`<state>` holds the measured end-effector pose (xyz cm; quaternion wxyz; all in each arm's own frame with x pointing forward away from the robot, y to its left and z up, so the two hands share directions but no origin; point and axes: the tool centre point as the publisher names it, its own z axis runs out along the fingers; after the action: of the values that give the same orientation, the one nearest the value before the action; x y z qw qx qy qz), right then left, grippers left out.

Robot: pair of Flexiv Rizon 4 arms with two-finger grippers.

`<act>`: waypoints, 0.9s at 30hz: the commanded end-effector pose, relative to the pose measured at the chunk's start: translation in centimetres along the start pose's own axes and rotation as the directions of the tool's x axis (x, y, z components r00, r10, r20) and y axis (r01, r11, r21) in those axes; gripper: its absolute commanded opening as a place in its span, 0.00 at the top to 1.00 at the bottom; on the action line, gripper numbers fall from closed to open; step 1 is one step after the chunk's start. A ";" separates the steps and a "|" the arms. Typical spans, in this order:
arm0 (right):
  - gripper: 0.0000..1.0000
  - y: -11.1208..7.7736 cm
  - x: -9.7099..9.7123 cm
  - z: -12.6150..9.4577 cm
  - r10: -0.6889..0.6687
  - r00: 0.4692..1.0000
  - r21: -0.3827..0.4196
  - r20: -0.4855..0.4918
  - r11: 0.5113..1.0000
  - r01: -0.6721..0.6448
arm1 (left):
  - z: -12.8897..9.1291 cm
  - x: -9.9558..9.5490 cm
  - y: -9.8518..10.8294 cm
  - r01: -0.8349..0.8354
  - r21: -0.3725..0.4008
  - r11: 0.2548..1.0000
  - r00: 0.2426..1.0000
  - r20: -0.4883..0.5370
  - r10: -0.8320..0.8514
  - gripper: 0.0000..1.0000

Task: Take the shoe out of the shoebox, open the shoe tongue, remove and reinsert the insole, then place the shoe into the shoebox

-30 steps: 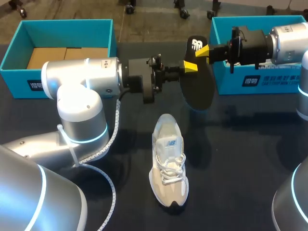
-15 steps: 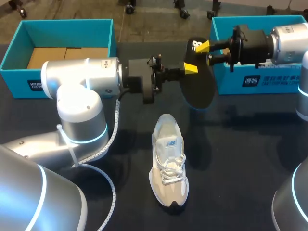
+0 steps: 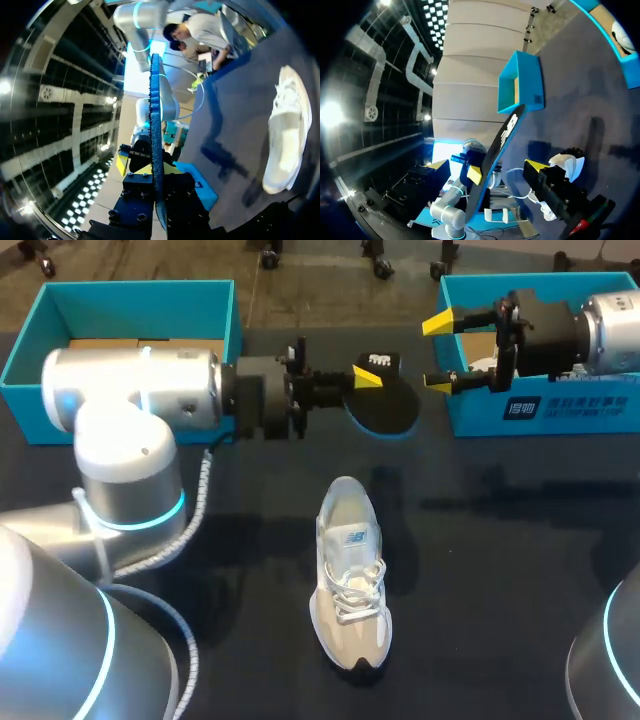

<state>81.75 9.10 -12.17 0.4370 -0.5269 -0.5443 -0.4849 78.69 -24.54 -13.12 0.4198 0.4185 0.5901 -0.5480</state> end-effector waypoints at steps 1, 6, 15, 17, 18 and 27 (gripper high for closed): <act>0.00 0.2 0.0 -0.1 -0.009 1.000 0.002 -0.004 1.000 0.009 | -1.8 -0.8 0.3 0.223 0.100 0.970 0.966 -0.157 -0.206 1.00; 0.00 0.2 0.0 -0.1 -0.009 1.000 0.002 -0.004 1.000 0.009 | -2.5 -0.5 0.0 0.202 0.094 0.975 0.969 -0.162 -0.186 1.00; 0.00 0.2 0.0 -0.1 -0.009 1.000 0.002 -0.004 1.000 0.009 | -2.5 -0.5 0.0 0.202 0.094 0.975 0.969 -0.162 -0.186 1.00; 0.00 0.2 0.0 -0.1 -0.009 1.000 0.002 -0.004 1.000 0.009 | -2.7 -0.4 -0.2 0.232 0.099 0.968 0.963 -0.162 -0.214 1.00; 0.00 0.2 0.0 -0.1 -0.009 1.000 0.002 -0.004 1.000 0.009 | -3.0 -0.4 -0.3 0.264 0.092 0.960 0.956 -0.156 -0.248 1.00; 0.00 0.2 0.0 -0.1 -0.009 1.000 0.002 -0.004 1.000 0.009 | -4.6 -0.3 -1.4 0.582 -0.050 0.811 0.794 -0.180 -0.581 1.00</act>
<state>81.89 8.91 -12.13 0.4368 -0.5228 -0.5456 -0.4880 78.26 -20.98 -12.82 0.2069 0.3133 0.6908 -0.6179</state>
